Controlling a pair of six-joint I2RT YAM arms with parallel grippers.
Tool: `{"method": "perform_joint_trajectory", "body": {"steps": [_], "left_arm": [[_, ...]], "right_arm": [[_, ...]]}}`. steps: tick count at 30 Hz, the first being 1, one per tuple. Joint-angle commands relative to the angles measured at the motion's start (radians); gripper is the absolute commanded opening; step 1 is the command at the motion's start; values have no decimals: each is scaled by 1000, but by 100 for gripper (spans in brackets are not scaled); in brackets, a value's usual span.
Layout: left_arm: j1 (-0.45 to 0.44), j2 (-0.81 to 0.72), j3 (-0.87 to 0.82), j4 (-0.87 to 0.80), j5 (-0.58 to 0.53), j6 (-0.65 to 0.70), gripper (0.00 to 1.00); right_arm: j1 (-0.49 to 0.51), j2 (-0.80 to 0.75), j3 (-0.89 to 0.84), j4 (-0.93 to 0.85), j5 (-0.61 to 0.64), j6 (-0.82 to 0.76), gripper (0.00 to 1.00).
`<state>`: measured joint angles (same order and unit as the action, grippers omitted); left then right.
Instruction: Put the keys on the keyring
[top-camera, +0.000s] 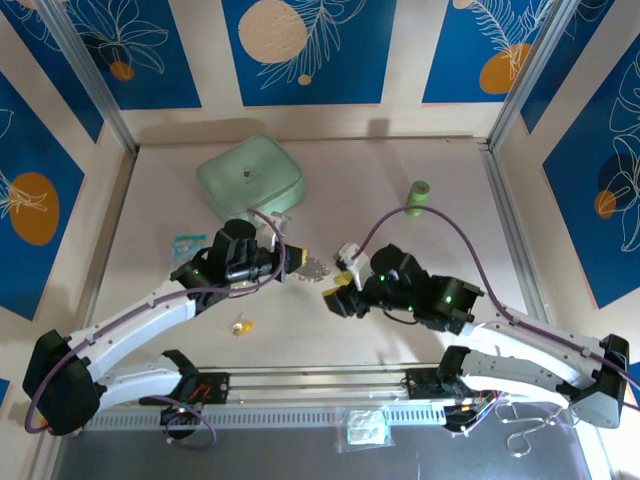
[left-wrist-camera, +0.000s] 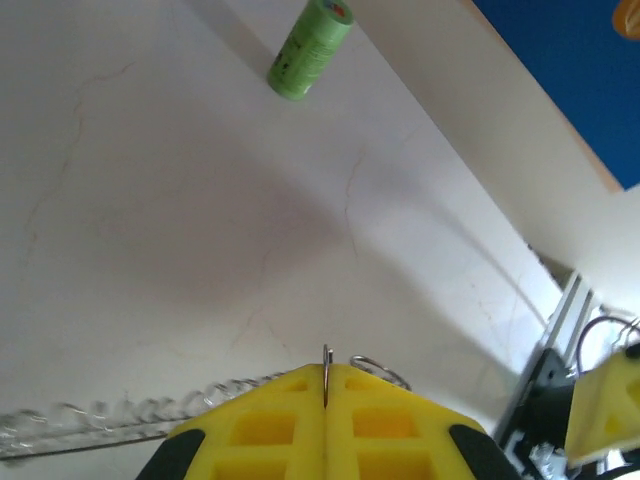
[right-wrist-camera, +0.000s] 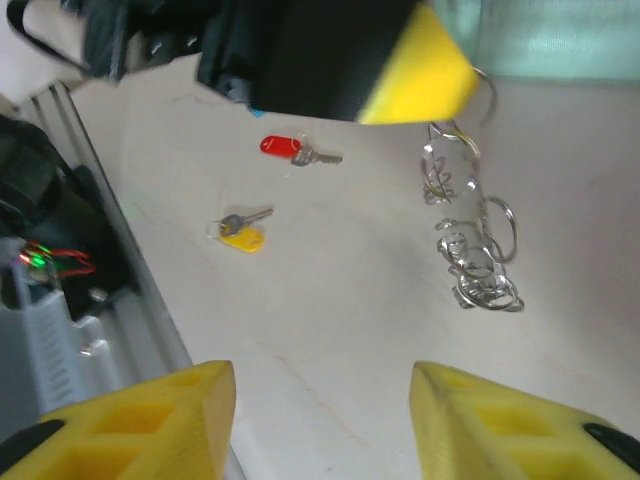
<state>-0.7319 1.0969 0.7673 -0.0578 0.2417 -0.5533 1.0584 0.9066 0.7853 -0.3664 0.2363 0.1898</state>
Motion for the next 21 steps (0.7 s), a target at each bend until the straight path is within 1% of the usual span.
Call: {"method": "perform_joint_trajectory", "body": {"steps": [1, 2, 4, 6, 7, 10, 17, 21], "left_arm": [[-9, -12, 61, -93, -39, -221, 0], [-8, -14, 74, -121, -50, -239, 0], [-9, -13, 98, -167, -71, -276, 0], [-9, -3, 115, -205, -80, -310, 0], [-8, 5, 124, -218, -74, -319, 0], [-8, 25, 141, -241, -57, -330, 0], [-10, 29, 135, -226, -41, -341, 0], [-11, 26, 132, -221, -30, -343, 0]], "right_arm": [[82, 3, -92, 207, 342, -329, 56], [93, 16, -119, 289, 388, -405, 58], [94, 49, -146, 403, 414, -495, 60], [99, 91, -154, 483, 420, -553, 61], [106, 113, -159, 533, 430, -587, 65], [114, 168, -183, 663, 457, -671, 68], [96, 259, -177, 785, 502, -789, 70], [74, 286, -166, 788, 490, -825, 70]]}}
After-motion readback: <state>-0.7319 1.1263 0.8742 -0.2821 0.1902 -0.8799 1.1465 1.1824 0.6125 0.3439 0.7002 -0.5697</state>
